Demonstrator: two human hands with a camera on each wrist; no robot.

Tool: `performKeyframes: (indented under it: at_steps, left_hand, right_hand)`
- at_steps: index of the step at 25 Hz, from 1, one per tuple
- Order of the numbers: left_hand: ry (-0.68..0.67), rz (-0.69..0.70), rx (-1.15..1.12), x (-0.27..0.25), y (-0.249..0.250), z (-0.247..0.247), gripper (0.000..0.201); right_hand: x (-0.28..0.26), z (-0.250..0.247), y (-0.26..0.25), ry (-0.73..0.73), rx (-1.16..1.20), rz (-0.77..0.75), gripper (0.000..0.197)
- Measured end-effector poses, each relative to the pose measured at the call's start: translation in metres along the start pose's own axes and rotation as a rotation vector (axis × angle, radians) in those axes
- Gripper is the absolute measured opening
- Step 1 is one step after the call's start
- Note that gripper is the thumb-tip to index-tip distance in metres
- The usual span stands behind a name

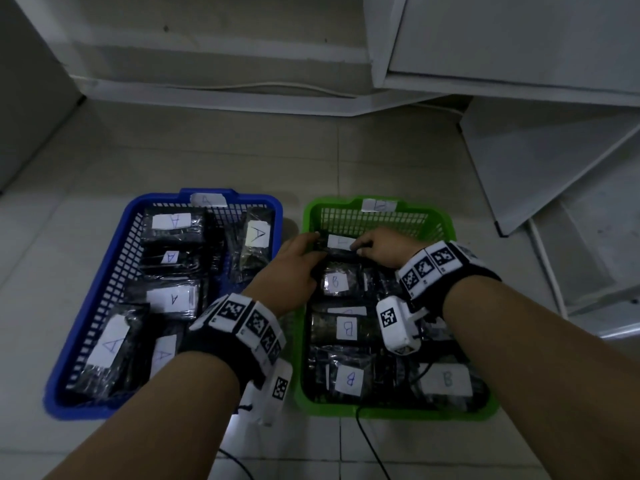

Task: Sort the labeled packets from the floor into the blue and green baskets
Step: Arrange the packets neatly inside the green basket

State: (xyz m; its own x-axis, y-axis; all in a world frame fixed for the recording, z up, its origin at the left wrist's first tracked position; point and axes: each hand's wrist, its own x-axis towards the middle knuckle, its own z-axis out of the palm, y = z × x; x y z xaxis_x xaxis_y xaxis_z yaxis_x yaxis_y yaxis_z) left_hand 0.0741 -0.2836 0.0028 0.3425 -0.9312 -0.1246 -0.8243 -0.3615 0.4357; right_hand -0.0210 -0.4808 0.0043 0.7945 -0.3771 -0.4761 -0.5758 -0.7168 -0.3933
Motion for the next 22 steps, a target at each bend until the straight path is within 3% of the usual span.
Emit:
performKeyframes:
  at_steps: [6, 9, 14, 17, 19, 22]
  left_hand:
    - [-0.005, -0.007, -0.099, 0.000, -0.006, 0.004, 0.054]
    - [0.080, 0.019, -0.106, -0.007, -0.003, 0.003, 0.052]
    - [0.273, -0.121, -0.117, -0.051, -0.016, -0.009, 0.031]
    - [0.180, -0.295, -0.253, -0.086, -0.019, -0.011, 0.039]
    - [0.075, -0.365, -0.251, -0.105, -0.012, -0.007, 0.047]
    - [-0.012, -0.370, -0.243, -0.124, 0.000, 0.005, 0.057]
  right_hand:
    - [-0.008, 0.001, 0.006, -0.050, -0.063, -0.050, 0.030]
    - [-0.022, 0.002, -0.002, -0.052, -0.118, -0.027, 0.032]
    - [-0.070, 0.013, -0.024, 0.325, 0.018, -0.043, 0.019]
    - [-0.112, 0.028, -0.037, 0.386, 0.112, -0.065, 0.008]
    - [-0.143, 0.041, -0.043, 0.323, 0.150, -0.066, 0.019]
    - [-0.182, 0.057, -0.042, 0.168, -0.025, -0.055, 0.031]
